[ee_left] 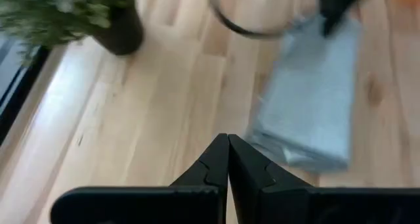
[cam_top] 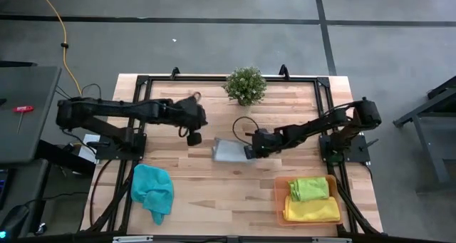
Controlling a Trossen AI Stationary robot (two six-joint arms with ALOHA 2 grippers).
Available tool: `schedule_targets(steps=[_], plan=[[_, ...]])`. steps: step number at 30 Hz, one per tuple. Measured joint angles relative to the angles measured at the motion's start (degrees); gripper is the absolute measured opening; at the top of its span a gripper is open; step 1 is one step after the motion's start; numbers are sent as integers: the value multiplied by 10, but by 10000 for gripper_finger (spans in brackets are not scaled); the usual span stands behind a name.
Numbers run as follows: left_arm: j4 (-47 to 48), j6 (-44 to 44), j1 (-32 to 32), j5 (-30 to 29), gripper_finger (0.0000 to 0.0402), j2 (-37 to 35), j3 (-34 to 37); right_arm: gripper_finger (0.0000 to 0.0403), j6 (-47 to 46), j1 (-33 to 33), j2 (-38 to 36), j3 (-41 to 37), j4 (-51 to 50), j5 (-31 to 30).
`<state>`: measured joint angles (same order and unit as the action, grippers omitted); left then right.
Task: Fold microfiber towels
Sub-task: Put the folded gray microfiber towel into the orange bin
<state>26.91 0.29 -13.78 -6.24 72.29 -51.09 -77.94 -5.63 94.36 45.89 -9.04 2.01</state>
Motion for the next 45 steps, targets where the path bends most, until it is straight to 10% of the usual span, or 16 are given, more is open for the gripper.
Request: schedule_targets(steps=[21,45], plan=[[2,-71,19,-19,0,-41,0,0,-257,-247,-17,190,-294,-25],[2,-35,18,-24,0,-41,-1,0,-472,-390,-17,207,-311,1]])
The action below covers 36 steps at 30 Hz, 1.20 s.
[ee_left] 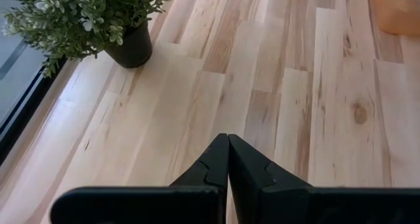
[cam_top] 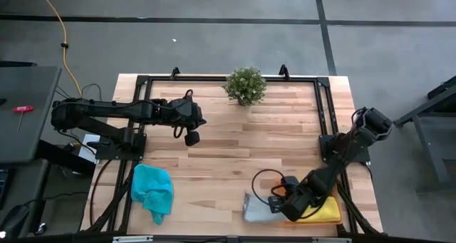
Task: Fold microfiber towels
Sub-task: Put the folded gray microfiber towel into the orange bin
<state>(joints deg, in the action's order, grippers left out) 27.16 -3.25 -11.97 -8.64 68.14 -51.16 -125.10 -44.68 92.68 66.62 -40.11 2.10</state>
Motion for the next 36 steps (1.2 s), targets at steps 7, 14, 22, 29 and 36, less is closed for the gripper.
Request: schedule_targets(steps=[7,14,22,29,36], plan=[[-1,-1,0,-11,0,0,0,0,-46,-36,0,50,-102,3],[-2,-2,0,-12,0,0,-1,0,-54,-51,16,89,-202,28],[-1,-11,0,-12,0,0,-1,0,-59,-61,18,141,-354,64],[-2,-11,0,-12,0,0,-1,0,-75,-83,28,132,-368,141],[-4,-11,0,-12,0,0,-1,0,-80,-91,80,131,-342,165]])
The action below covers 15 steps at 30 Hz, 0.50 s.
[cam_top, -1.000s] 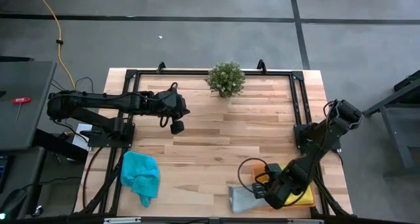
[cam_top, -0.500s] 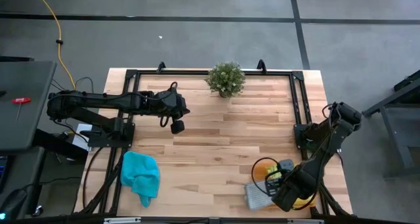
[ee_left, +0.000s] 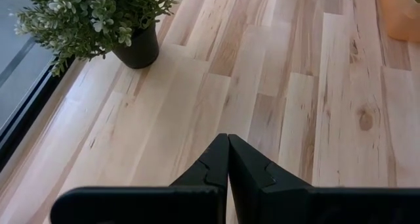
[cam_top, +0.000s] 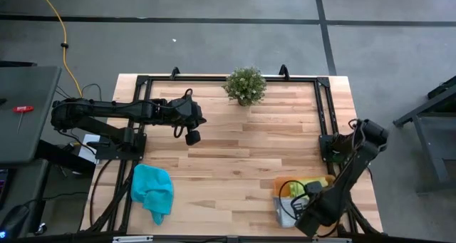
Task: Fold microfiber towels
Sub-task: Put the folded gray microfiber towel into the orange bin
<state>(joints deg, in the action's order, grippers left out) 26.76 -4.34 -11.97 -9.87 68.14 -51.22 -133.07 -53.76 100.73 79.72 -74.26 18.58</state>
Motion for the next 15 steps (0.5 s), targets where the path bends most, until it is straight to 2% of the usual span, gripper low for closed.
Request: schedule_targets(steps=[7,15], plan=[[0,0,0,0,0,0,0,0,-5,-10,36,0,-11,49],[0,-2,0,0,0,0,0,0,-5,-23,38,0,-64,71]])
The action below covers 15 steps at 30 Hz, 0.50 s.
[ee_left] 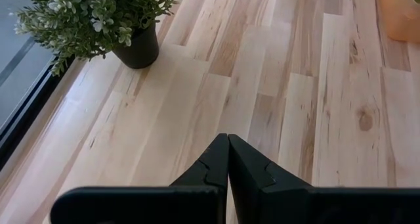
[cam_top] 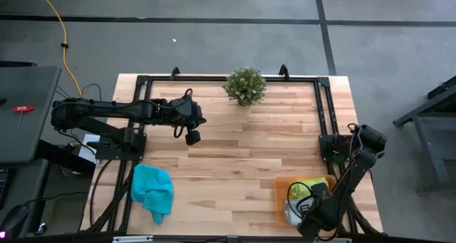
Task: Fold microfiber towels
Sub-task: Put the folded gray microfiber towel into the orange bin
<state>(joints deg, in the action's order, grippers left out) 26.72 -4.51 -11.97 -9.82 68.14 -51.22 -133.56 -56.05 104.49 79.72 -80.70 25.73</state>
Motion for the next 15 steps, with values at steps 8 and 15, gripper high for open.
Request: schedule_targets(steps=[8,15], plan=[[0,-1,0,0,0,0,0,1,-1,0,10,0,2,-1],[0,-14,0,2,0,0,0,22,-9,0,30,0,40,-2]])
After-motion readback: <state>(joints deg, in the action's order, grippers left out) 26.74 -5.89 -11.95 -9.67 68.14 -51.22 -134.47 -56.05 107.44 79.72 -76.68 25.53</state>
